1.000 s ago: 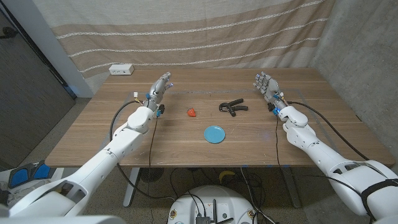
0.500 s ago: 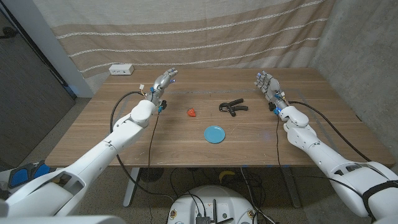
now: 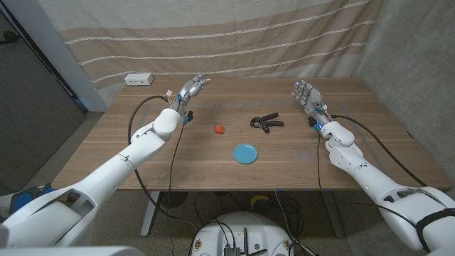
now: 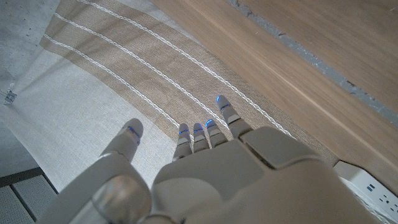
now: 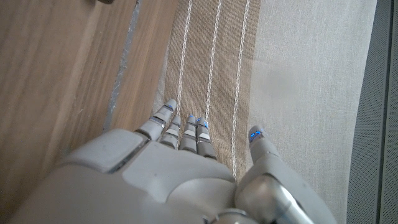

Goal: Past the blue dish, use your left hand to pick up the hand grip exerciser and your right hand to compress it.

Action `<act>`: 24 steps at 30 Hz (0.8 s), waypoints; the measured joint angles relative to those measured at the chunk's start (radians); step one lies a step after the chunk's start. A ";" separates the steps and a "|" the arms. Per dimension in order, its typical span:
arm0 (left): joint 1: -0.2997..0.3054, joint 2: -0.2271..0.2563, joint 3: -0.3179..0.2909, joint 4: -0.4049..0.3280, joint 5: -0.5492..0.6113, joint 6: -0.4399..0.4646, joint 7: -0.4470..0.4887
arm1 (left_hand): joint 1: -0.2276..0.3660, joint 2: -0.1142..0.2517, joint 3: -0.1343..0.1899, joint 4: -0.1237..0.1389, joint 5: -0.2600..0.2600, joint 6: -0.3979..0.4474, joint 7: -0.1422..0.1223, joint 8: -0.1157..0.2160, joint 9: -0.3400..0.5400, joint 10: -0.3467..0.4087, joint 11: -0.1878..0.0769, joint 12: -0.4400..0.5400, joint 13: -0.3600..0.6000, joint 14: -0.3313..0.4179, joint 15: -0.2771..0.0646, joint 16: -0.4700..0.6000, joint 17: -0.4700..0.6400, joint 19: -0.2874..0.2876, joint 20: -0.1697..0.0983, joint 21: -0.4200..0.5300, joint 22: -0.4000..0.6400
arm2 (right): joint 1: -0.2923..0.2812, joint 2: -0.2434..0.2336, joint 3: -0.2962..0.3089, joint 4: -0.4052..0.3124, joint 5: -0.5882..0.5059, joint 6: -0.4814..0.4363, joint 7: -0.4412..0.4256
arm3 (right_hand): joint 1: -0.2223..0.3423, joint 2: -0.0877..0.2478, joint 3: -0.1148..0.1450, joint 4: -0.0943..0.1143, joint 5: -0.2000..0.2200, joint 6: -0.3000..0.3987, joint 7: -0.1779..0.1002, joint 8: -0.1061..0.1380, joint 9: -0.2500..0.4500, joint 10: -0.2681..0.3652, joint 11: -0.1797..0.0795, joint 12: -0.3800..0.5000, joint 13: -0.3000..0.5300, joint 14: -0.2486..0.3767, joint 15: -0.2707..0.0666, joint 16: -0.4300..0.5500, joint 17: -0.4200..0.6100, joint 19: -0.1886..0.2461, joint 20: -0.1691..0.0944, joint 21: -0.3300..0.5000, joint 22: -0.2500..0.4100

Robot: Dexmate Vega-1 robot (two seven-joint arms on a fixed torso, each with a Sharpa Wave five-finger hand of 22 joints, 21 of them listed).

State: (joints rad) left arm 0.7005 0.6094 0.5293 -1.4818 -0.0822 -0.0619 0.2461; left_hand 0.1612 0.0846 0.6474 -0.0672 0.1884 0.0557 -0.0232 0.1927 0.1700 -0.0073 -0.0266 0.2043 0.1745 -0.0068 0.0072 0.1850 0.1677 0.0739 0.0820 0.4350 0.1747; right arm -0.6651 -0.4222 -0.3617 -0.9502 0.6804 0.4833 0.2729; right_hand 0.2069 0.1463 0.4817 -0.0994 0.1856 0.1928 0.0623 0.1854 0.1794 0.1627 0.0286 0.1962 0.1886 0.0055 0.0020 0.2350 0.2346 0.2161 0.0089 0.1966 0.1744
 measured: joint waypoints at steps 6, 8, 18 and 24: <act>-0.025 0.013 0.024 -0.026 0.039 0.014 -0.001 | 0.000 0.000 0.000 -0.008 0.000 0.004 -0.004 0.000 0.000 0.002 -0.002 0.000 0.000 0.005 -0.005 0.000 0.000 0.004 -0.004 0.000 0.000 | -0.007 -0.003 0.001 -0.011 0.001 0.016 0.005 | 0.000 0.000 0.000 0.000 0.000 0.000 0.000 0.000 0.000 0.000 0.000 0.000 0.000 0.000 0.000 0.000 0.000 0.000 0.000 0.000 0.000; -0.031 0.015 0.029 -0.031 0.055 0.020 -0.004 | 0.004 0.004 -0.001 -0.014 0.000 0.005 -0.005 0.000 0.000 0.002 -0.002 0.000 0.000 0.005 -0.005 0.000 0.000 0.004 -0.004 0.000 0.000 | -0.011 -0.005 0.002 -0.017 0.001 0.019 0.005 | 0.000 0.000 0.000 0.000 0.000 0.000 0.000 0.000 0.000 0.000 0.000 0.000 0.000 0.000 0.000 0.000 0.000 0.000 0.000 0.000 0.000; -0.059 0.022 0.054 -0.049 0.119 0.035 -0.023 | 0.009 -0.001 -0.002 -0.023 -0.004 0.005 -0.005 0.000 0.000 0.002 -0.002 0.000 0.000 0.005 -0.005 0.000 0.000 0.008 0.000 0.000 0.000 | -0.027 -0.011 0.005 -0.040 0.000 0.040 0.005 | 0.000 0.000 0.000 0.000 0.000 0.004 0.003 0.000 0.000 0.011 0.000 0.000 0.000 0.008 0.000 0.000 0.000 0.000 0.000 0.000 0.000; -0.072 0.023 0.064 -0.054 0.141 0.040 -0.040 | 0.011 -0.003 -0.001 -0.030 -0.004 0.009 -0.001 0.000 0.000 0.005 -0.005 0.000 0.000 0.005 -0.005 0.000 0.000 0.007 0.000 -0.008 0.000 | -0.038 -0.016 0.007 -0.058 0.000 0.048 0.004 | 0.000 0.000 0.000 0.000 0.000 0.007 0.000 0.000 0.000 0.011 0.000 0.004 0.000 0.008 0.000 0.000 0.000 0.000 0.000 0.000 0.000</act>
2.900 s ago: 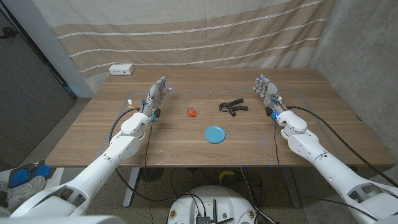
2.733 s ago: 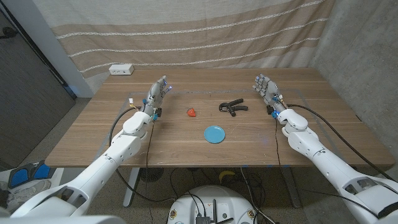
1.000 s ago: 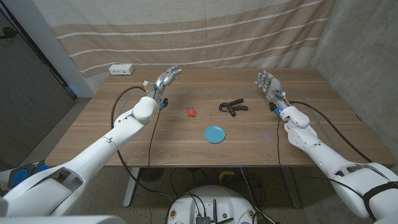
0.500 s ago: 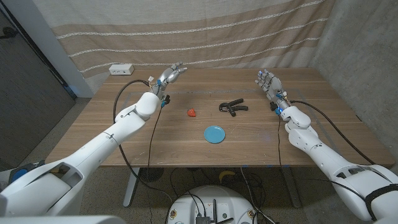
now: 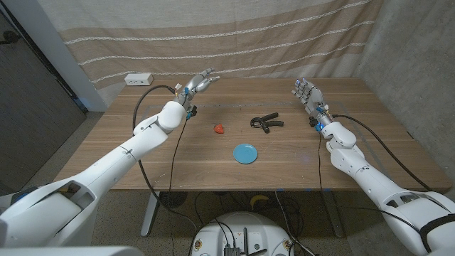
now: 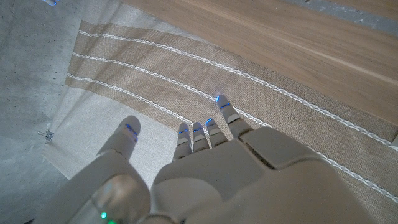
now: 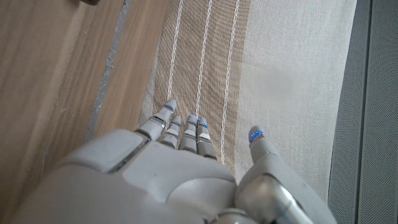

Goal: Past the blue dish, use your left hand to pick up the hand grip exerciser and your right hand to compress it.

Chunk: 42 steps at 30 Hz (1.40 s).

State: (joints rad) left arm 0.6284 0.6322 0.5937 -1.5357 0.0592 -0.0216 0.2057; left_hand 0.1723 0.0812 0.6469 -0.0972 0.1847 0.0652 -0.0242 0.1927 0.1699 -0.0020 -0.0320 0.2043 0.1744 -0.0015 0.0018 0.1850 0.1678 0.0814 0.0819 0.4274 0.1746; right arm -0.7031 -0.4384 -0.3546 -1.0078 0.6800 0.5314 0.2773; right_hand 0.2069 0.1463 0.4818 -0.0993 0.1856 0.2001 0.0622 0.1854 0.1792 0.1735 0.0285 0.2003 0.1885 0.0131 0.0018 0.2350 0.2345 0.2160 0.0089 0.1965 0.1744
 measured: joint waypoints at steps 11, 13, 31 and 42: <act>-0.025 -0.001 0.024 -0.004 0.045 0.009 -0.039 | 0.006 0.002 -0.001 -0.015 -0.004 0.001 0.001 0.000 0.000 0.009 0.002 0.000 0.005 0.005 -0.005 0.000 0.000 0.003 -0.003 0.000 0.000 | -0.017 -0.009 0.002 -0.028 -0.002 0.012 -0.002 | 0.000 0.000 0.001 -0.010 0.000 0.000 0.000 0.000 0.000 0.003 0.004 0.000 0.000 0.003 0.004 0.000 0.000 0.000 0.000 0.000 0.000; -0.033 -0.001 0.033 -0.005 0.053 0.011 -0.044 | 0.006 0.002 -0.001 -0.015 -0.004 0.004 -0.002 0.000 0.000 0.009 0.002 0.000 0.005 0.005 -0.005 0.000 0.000 0.003 -0.003 0.000 0.000 | -0.020 -0.011 0.003 -0.032 -0.003 0.016 -0.002 | 0.000 0.000 0.001 -0.010 0.000 0.000 0.000 0.000 0.000 0.003 0.004 0.000 0.000 0.003 0.004 0.000 0.000 0.000 0.000 0.000 0.000; -0.084 -0.002 0.081 -0.014 0.151 0.048 -0.121 | 0.010 -0.002 -0.005 -0.036 -0.004 0.021 -0.001 0.000 0.005 0.017 -0.006 0.000 0.005 0.014 -0.004 0.000 0.000 0.007 0.000 -0.013 0.000 | -0.045 -0.021 0.010 -0.062 -0.003 0.035 -0.004 | 0.000 0.000 0.001 -0.010 0.000 0.007 0.000 0.000 0.000 0.007 0.007 0.000 0.000 0.003 0.004 0.000 0.000 0.004 0.004 0.000 0.000; -0.125 -0.002 0.122 -0.030 0.205 0.083 -0.172 | 0.015 0.003 -0.008 -0.042 -0.004 0.026 0.001 0.000 0.005 0.020 -0.009 0.000 0.005 0.018 -0.007 0.000 0.002 0.007 0.000 -0.017 0.000 | -0.060 -0.026 0.015 -0.078 0.002 0.052 -0.002 | 0.000 0.000 0.001 -0.010 0.000 0.011 0.004 0.000 0.000 0.011 0.003 0.000 0.000 0.009 0.009 0.000 0.000 0.004 0.004 0.000 0.000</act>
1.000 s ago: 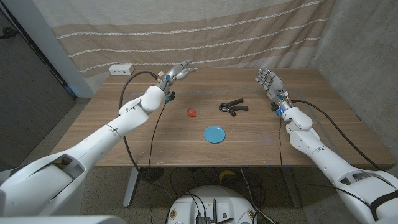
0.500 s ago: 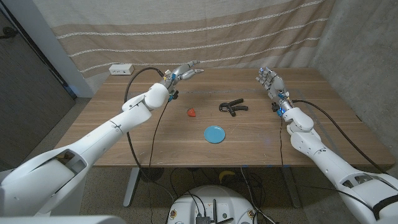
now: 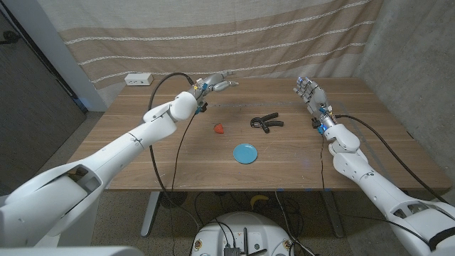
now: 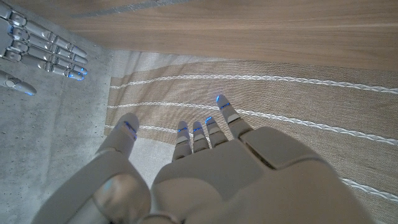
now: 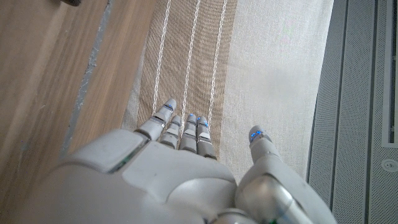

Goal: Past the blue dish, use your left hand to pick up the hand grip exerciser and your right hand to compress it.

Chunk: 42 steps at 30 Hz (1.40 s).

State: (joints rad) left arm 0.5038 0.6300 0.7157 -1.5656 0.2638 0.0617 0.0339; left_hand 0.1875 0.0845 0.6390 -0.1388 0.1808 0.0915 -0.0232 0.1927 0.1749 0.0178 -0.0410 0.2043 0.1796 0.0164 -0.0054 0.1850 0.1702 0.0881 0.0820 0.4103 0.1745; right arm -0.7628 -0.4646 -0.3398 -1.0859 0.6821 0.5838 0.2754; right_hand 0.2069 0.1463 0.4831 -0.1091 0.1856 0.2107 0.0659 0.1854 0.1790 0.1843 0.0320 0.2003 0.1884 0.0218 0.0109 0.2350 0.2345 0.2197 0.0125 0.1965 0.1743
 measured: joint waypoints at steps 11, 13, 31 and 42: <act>-0.030 0.000 0.032 -0.018 0.055 0.040 -0.047 | 0.004 0.004 0.000 -0.005 -0.004 0.004 -0.004 0.000 0.000 0.004 -0.004 0.000 0.000 0.000 0.000 0.000 0.000 0.000 0.000 -0.004 0.005 | -0.011 -0.004 0.004 -0.010 0.004 0.008 0.001 | 0.000 0.000 0.000 0.000 0.000 0.000 0.000 0.000 0.000 0.009 0.002 0.000 0.000 0.000 0.000 0.006 0.000 -0.004 0.004 0.000 0.000; -0.034 0.000 0.037 -0.021 0.064 0.046 -0.053 | 0.004 0.004 0.004 -0.009 -0.004 0.005 -0.005 0.000 0.000 0.004 -0.004 0.000 0.000 0.000 0.000 0.000 0.000 0.000 0.000 -0.004 0.005 | -0.012 -0.004 0.005 -0.011 0.004 0.009 0.002 | 0.000 0.000 0.000 0.000 0.000 0.000 0.000 0.008 0.000 0.009 0.002 0.000 0.000 0.000 0.000 0.006 0.000 -0.004 0.004 0.000 0.000; -0.083 -0.008 0.104 -0.057 0.190 0.148 -0.143 | 0.049 0.012 0.015 -0.037 -0.004 0.048 -0.012 0.008 0.000 0.020 -0.020 0.000 0.000 0.036 0.000 0.005 0.000 0.000 0.000 -0.023 0.002 | -0.018 -0.007 0.009 -0.014 0.009 0.012 0.004 | 0.000 0.000 0.000 0.000 0.000 0.005 0.005 0.008 0.000 0.014 0.007 0.000 0.000 0.005 -0.006 0.006 0.000 -0.004 0.004 0.000 0.000; -0.106 -0.020 0.142 -0.070 0.266 0.206 -0.186 | 0.113 0.006 0.027 -0.049 -0.004 0.096 -0.011 0.023 0.005 0.049 -0.034 0.000 0.000 0.079 -0.008 0.005 0.000 0.018 0.007 -0.030 0.002 | -0.019 -0.007 0.013 -0.003 0.015 0.015 0.010 | 0.004 0.004 -0.003 -0.003 0.000 0.006 0.005 0.008 0.000 0.023 0.005 0.000 0.000 0.005 -0.006 0.006 0.000 -0.004 0.004 0.000 0.000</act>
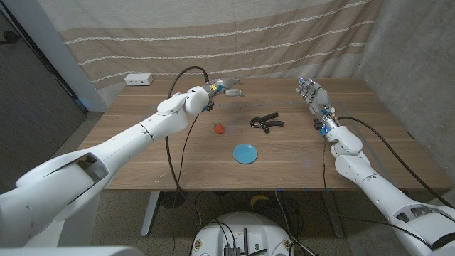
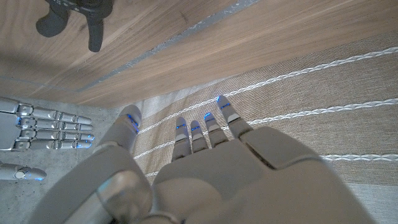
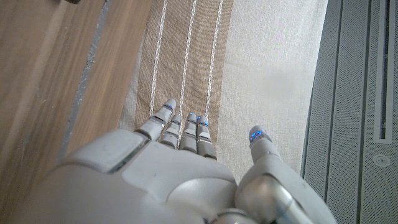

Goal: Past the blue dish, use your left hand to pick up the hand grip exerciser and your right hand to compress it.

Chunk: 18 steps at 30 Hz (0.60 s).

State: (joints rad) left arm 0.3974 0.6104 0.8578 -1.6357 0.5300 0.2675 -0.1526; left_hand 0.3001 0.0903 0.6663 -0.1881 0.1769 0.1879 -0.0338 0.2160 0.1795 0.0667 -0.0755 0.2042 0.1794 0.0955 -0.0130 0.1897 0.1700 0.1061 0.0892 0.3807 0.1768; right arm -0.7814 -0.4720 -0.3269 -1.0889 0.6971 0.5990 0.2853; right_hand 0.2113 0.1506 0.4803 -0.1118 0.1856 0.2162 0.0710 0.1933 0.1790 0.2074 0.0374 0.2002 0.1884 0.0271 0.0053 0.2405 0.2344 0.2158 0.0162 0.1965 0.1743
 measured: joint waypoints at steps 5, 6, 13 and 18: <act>-0.013 -0.008 0.019 -0.005 0.037 0.029 -0.025 | 0.038 -0.012 0.000 0.000 0.000 0.013 0.005 0.007 0.000 0.040 -0.003 0.009 0.001 0.030 -0.009 0.007 0.000 0.010 -0.001 -0.004 0.002 | 0.000 0.002 0.002 0.008 0.006 0.001 0.008 | 0.001 0.001 0.000 0.000 0.000 0.007 0.004 0.000 0.000 0.004 0.004 0.000 0.000 0.006 0.006 0.000 0.000 0.000 0.000 0.000 0.000; -0.015 -0.010 0.023 -0.005 0.043 0.033 -0.029 | 0.042 -0.016 0.000 0.000 0.000 0.020 0.006 0.007 0.000 0.045 -0.005 0.011 0.003 0.032 -0.010 0.007 0.000 0.011 0.000 -0.005 0.003 | 0.001 0.002 0.002 0.011 0.007 0.001 0.010 | 0.001 0.001 0.000 0.000 0.000 0.007 0.004 0.000 0.000 0.004 0.004 0.000 0.000 0.006 0.006 0.000 0.000 0.000 0.000 0.000 0.000; -0.030 -0.022 0.049 -0.007 0.093 0.063 -0.053 | 0.101 -0.030 0.003 -0.003 0.000 0.095 0.004 0.032 0.000 0.082 -0.014 0.016 0.005 0.046 -0.014 0.007 0.000 0.023 -0.002 -0.011 0.003 | 0.004 0.004 0.005 0.021 0.014 0.001 0.020 | 0.001 0.001 0.000 0.000 0.000 0.007 0.004 0.000 0.000 0.004 0.004 0.000 0.000 0.005 0.006 0.000 0.000 0.007 0.007 0.000 0.000; -0.039 -0.030 0.067 -0.008 0.129 0.083 -0.068 | 0.135 -0.041 0.003 -0.003 0.000 0.136 0.003 0.047 0.000 0.104 -0.019 0.016 0.005 0.050 -0.017 0.007 0.000 0.034 -0.002 -0.019 0.003 | 0.005 0.005 0.006 0.025 0.017 0.002 0.024 | 0.001 0.001 0.000 0.000 0.000 0.018 0.004 0.000 0.000 0.009 0.009 0.000 0.000 0.005 0.006 -0.001 0.000 0.007 0.007 0.000 0.000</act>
State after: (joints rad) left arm 0.3589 0.5805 0.9245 -1.6437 0.6590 0.3502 -0.2203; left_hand 0.4354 0.0498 0.6696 -0.1913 0.1769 0.3241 -0.0304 0.2628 0.1794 0.1711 -0.0944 0.2198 0.1843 0.1454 -0.0300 0.1966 0.1699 0.1400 0.0875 0.3615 0.1794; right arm -0.7762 -0.4673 -0.3206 -1.0636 0.7143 0.6010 0.3095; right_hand 0.2122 0.1516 0.4803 -0.1118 0.1856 0.2341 0.0748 0.1932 0.1789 0.2164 0.0464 0.2002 0.1883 0.0326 0.0109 0.2400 0.2344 0.2231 0.0234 0.1965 0.1743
